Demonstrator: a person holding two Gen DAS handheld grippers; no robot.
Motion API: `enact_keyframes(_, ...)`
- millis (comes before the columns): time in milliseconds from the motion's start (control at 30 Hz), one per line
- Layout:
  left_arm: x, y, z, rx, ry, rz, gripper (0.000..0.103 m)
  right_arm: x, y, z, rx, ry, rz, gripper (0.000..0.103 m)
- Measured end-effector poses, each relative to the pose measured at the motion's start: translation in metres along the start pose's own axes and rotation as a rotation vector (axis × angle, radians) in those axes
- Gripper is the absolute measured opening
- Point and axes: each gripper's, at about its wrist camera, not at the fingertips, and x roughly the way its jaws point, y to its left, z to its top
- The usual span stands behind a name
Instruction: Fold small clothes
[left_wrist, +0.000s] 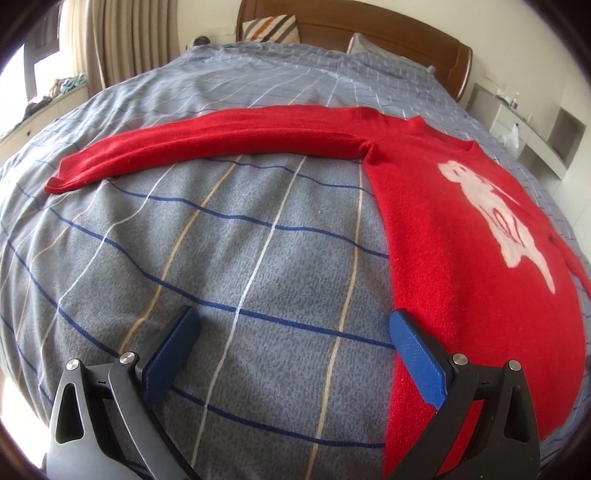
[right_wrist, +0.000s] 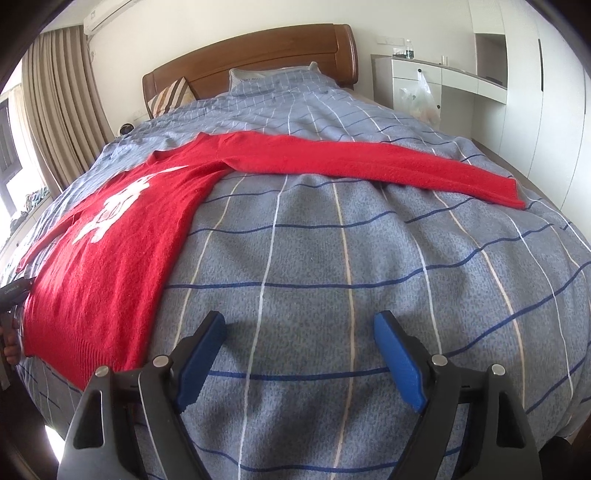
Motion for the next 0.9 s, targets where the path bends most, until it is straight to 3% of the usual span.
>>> enact_keyframes(467, 0.000, -0.005, -0.010, 0.005, -0.063, 0.040, 0.103, 0.009, 0.011, -0.009, -0.052, 0.007, -0.024, 0.101)
enact_keyframes(900, -0.004, -0.016, -0.010, 0.074, -0.081, 0.107, 0.103, 0.010, 0.012, -0.013, -0.058, -0.013, -0.031, 0.103)
